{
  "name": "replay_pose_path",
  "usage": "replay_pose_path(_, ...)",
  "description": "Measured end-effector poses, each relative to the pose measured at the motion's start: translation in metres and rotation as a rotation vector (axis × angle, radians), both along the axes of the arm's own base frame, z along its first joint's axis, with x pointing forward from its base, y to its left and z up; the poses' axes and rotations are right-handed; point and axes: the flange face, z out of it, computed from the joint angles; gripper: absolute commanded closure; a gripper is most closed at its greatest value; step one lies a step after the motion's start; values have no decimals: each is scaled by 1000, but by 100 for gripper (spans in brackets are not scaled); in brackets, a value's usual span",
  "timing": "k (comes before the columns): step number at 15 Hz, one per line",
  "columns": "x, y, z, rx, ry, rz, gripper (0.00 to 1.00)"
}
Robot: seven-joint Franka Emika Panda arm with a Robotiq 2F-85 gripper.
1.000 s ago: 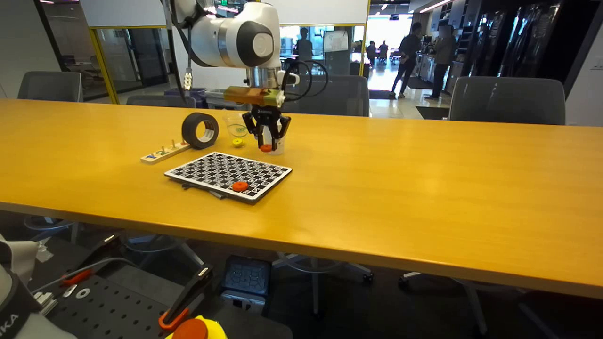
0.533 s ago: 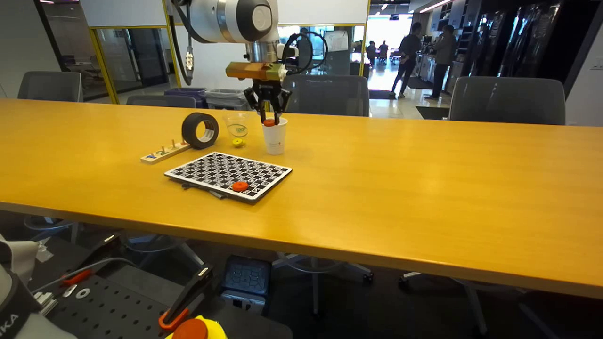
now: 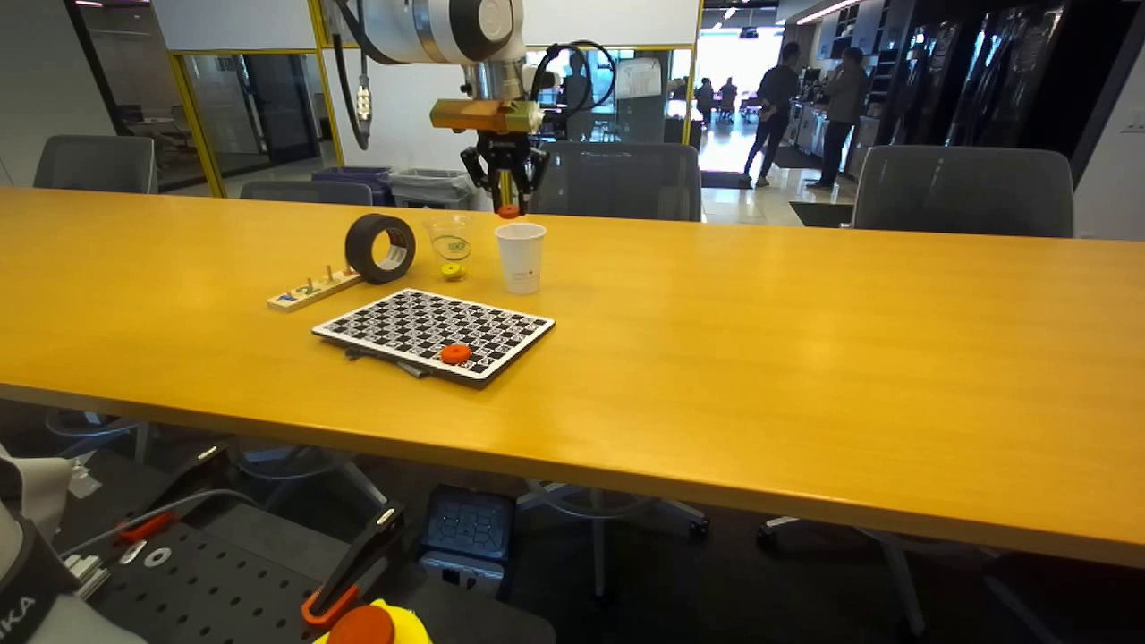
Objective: Divide the rings equally and put some in the clear cup and the rest in the white cup
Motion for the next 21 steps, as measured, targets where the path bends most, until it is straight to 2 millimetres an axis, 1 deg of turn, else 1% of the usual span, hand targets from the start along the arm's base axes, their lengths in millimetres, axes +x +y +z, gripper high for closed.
replay_pose_path(1,3,1,-1,0,-1,2,74)
replay_pose_path(2,6,2,-2,1,0,4,33)
replay_pose_path(3,8,2,-4,1,3,5,32)
replay_pose_path(7,15,3,-10,3,19,6,4)
replay_pose_path(8,15,3,-11,3,24,6,0)
replay_pose_path(12,14,1,-11,2,31,3,0)
replay_pose_path(15,5,-3,-4,-2,32,-8,0)
replay_pose_path(17,-13,-7,1,-7,44,-22,0)
replay_pose_path(21,-64,-10,3,-20,89,-53,0)
